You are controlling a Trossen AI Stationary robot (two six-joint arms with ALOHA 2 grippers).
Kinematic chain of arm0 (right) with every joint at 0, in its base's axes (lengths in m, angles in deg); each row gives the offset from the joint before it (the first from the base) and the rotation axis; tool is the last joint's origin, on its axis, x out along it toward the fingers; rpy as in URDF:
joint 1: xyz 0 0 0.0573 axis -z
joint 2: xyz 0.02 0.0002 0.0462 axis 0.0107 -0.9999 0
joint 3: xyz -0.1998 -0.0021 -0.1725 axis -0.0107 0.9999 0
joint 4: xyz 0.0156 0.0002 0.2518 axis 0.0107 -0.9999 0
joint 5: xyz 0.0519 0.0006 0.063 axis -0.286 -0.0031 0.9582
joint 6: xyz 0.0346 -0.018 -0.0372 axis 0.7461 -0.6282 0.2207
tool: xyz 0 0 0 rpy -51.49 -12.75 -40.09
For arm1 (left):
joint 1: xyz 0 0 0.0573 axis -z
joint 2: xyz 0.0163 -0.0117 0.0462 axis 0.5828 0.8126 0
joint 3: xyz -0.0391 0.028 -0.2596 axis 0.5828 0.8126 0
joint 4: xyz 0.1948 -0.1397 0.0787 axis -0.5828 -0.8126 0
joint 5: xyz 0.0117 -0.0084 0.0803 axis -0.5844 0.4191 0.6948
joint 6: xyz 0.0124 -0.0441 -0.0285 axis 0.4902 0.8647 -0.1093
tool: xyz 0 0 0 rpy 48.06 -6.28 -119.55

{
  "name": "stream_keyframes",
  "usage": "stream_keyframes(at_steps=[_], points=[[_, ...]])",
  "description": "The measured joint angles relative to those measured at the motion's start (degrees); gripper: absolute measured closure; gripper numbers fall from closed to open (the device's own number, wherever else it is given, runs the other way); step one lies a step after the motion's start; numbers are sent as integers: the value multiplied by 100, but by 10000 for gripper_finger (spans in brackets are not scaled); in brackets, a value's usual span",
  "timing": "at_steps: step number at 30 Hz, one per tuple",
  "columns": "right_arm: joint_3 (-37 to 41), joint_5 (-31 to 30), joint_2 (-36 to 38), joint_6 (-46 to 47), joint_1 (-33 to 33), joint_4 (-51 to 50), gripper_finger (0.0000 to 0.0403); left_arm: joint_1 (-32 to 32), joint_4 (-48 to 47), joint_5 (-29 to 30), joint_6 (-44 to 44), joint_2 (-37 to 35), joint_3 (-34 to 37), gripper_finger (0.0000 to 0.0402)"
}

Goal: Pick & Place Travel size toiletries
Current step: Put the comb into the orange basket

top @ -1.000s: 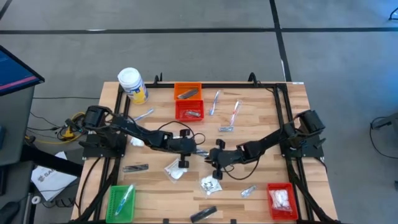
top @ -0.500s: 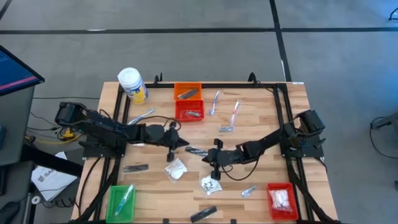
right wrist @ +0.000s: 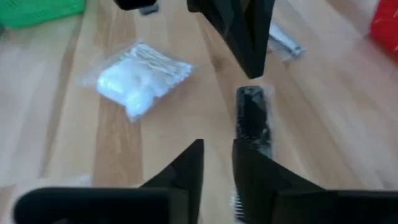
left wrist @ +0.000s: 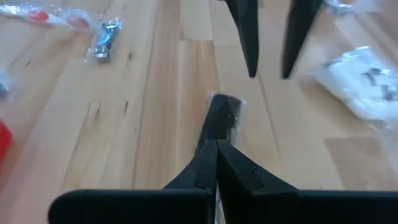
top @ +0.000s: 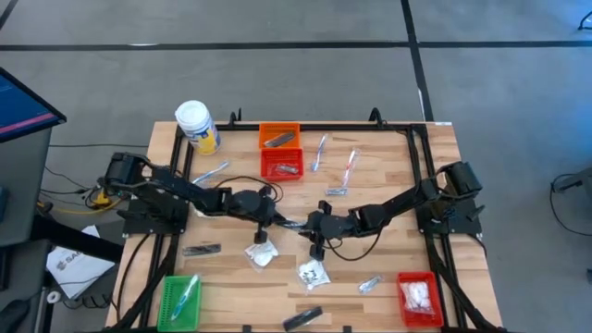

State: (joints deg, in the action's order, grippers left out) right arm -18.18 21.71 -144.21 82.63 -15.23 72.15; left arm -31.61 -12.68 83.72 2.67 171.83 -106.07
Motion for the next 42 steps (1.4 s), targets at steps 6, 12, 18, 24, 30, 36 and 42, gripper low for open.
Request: stream_keyframes(at_steps=[6,12,18,24,30,36,42], points=[[-9,-305,0,-986,-262,27,272,-85,-11,-128,-105,462,-325,402],[7,-311,0,-1039,-327,-117,256,-234,-59,-231,-99,784,-489,401],[7,-324,0,-999,-293,-220,254,-374,-511,-339,-31,1027,-673,401],[7,-324,-10,-907,-242,-228,252,-457,-682,-339,42,1116,-738,401],[-71,-327,-362,-837,-137,-130,249,-463,-717,-339,303,1113,-739,402],[-349,-362,-848,-875,-41,-446,234,-461,-790,-339,303,1111,-761,402],[-1105,-764,-1194,-860,-79,-1481,215,-461,-858,-339,298,1111,-795,402]])
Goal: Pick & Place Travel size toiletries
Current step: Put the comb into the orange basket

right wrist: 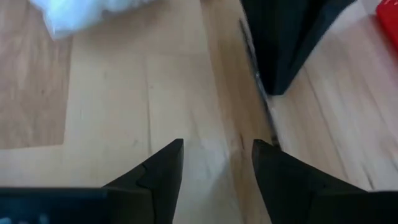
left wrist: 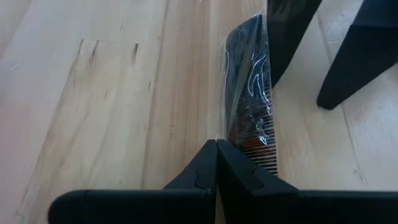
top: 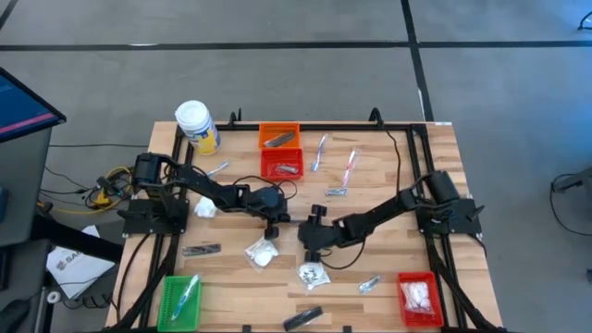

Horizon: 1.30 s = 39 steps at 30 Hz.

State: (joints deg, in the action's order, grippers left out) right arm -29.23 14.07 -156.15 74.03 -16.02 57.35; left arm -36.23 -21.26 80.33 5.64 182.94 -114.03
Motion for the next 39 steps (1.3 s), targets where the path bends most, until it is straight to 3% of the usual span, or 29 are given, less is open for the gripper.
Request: stream_keyframes(at_steps=[5,11,16,24,31,39], points=[[-285,-49,-18,-217,-188,-297,211,0,-32,0,-12,0,2,402],[-355,-725,38,-470,-399,-284,228,0,-49,-1,-14,0,2,402],[-355,-939,38,-484,-287,-373,242,0,-63,-1,-16,0,2,402],[-351,-455,-26,-327,92,-405,247,0,-68,-2,-18,0,4,402],[-353,-445,-26,-165,218,-455,250,0,-63,-59,-18,0,7,402],[-353,-328,-26,-12,346,-572,292,0,-61,-70,-18,0,9,402]])
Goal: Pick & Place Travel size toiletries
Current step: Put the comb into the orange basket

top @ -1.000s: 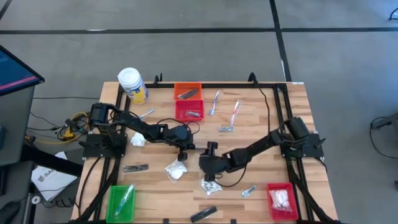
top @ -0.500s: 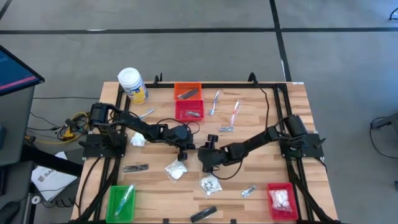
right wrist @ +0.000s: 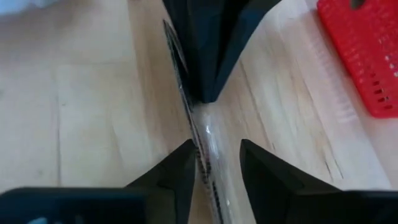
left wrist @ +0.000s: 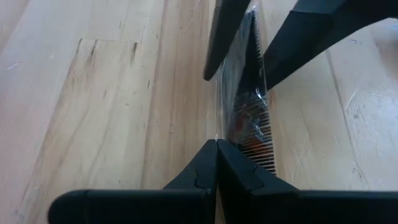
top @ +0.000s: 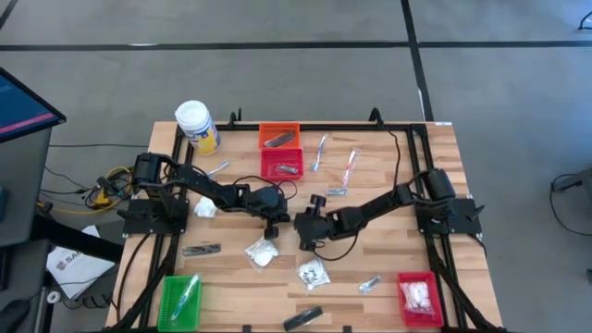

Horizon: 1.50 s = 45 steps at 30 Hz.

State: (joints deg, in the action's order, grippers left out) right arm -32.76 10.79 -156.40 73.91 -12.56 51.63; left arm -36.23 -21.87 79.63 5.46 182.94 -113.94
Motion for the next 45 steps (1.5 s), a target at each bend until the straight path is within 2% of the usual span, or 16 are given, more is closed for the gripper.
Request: stream_keyframes(at_steps=[11,14,17,23,27,34,37,45], points=[[-2,204,2,18,21,-111,392,2,31,76,-133,2,4,402],[-2,194,4,26,-4,-133,389,6,16,183,-131,-25,6,402],[-2,173,4,43,-68,-145,388,29,-243,600,-123,-220,29,402],[0,141,4,19,-143,-105,394,407,-717,2543,-109,-1286,292,402],[8,141,41,-143,-141,-138,399,670,-691,3215,-81,-2272,739,402],[-248,169,48,-426,68,-380,400,789,-648,3328,188,-4099,1482,402],[-421,173,48,-589,210,-623,399,818,-649,3319,198,-4646,1749,402],[-1035,178,52,-1033,584,-1149,401,919,-552,3273,172,-5323,2045,402]])
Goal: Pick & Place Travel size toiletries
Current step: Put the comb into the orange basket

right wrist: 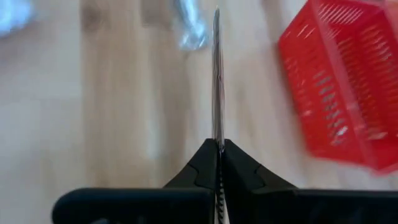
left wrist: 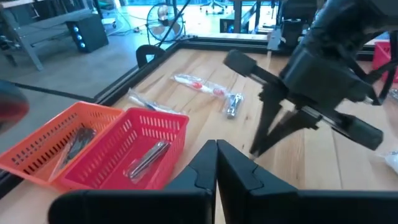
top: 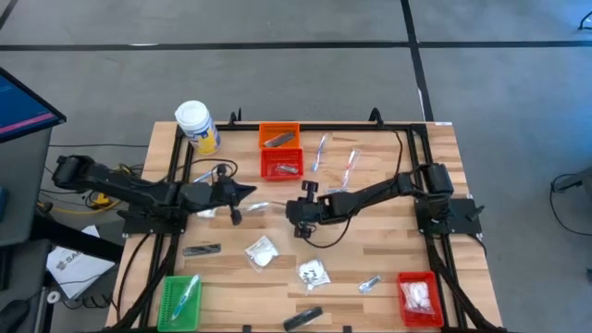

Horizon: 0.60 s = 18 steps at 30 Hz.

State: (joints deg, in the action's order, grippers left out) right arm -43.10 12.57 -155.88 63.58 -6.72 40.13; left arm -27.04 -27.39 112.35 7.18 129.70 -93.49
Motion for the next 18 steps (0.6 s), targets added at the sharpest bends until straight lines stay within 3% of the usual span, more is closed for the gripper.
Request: stream_keyframes(at_steps=[6,14,18], points=[[-471,1,0,-294,210,-461,401,65,343,-113,-334,-45,-18,402],[-969,41,527,-1048,1009,-678,402,32,485,-225,-1586,-284,-656,402],[-986,806,1052,-1460,1647,-492,402,47,360,-237,-1926,-792,-808,402]])
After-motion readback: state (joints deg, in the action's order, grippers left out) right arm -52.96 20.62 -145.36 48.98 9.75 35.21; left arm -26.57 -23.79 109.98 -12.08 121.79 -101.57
